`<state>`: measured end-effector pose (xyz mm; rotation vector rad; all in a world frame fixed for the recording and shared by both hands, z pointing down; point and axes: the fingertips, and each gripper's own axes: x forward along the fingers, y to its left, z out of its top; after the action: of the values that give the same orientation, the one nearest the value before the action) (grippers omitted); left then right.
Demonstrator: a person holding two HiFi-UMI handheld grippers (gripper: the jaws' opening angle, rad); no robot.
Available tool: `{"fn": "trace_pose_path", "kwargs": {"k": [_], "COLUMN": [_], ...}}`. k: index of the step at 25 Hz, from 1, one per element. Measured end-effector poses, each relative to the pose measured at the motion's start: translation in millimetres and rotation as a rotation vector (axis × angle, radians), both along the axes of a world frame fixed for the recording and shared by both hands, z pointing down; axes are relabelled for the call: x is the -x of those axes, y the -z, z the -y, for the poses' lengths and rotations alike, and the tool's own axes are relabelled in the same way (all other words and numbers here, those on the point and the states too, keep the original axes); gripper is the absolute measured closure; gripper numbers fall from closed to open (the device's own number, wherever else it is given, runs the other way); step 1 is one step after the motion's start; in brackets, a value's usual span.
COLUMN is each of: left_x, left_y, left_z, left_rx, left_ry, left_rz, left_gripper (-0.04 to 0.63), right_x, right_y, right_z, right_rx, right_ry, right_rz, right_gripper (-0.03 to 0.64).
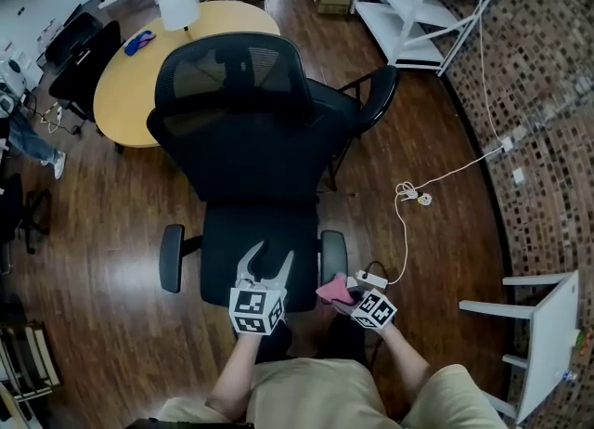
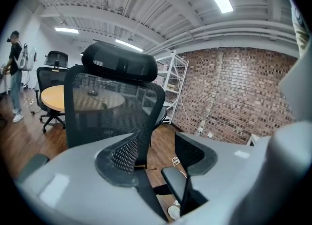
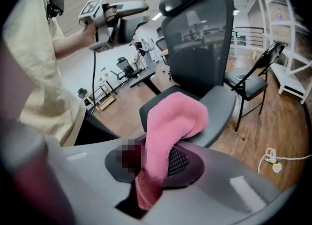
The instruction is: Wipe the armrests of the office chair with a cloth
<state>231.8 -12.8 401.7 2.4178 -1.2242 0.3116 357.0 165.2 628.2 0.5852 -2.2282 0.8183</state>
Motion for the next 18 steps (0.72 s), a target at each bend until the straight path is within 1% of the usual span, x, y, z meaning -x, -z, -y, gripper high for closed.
{"fn": "trace_pose_path", "kwargs": {"k": [2,3,5,7,9,12,15,18], "left_x": [5.8,9.0,14.3,17.3,20.1,26.2,30.3,39.1], "left_y": [-1.3,-2.3,-5.8,-10.0,-11.5,-12.8,-13.0,-9.5], "left_z": [-0.9,-0.5,1.2,1.9,3.8,7.0,5.9,3.2], "left_rx": [0.002,0.003,0.008,0.013,0.009,0.002,-0.005,-0.011], "left_ry": [0.017,0.027,0.045,0.054,0.057,0.059,0.056,0.061], "left_rz": [-0.002,-0.003,-0.003,0.004,0.016,0.031,0.039,0.044], "left_gripper": [0.383,0.383,0.383,0.383,0.383,0.384,0.410,0.410], "right_x": [-11.1,-15.1,-19.3,-20.4,-18.7,-9.0,-0.4,2.8], "right_y": [10.2,14.1,17.5,14.6,7.8,-2.3,-15.8,-36.0], "right_z": [35.3,55.8,96.4,132.3,166.9,209.8,228.3,227.4], "right_rx": [-0.037,-0.052,-0.059,-0.051,-0.035,0.018,0.079,0.127], "right_ry": [-0.069,-0.087,-0.077,-0.023,0.041,0.098,0.146,0.245], "right_rz": [0.003,-0.004,-0.034,-0.098,-0.187,-0.311,-0.416,-0.535], "right_gripper": [0.543,0.543,0.543,0.543,0.543,0.543,0.543,0.543]}}
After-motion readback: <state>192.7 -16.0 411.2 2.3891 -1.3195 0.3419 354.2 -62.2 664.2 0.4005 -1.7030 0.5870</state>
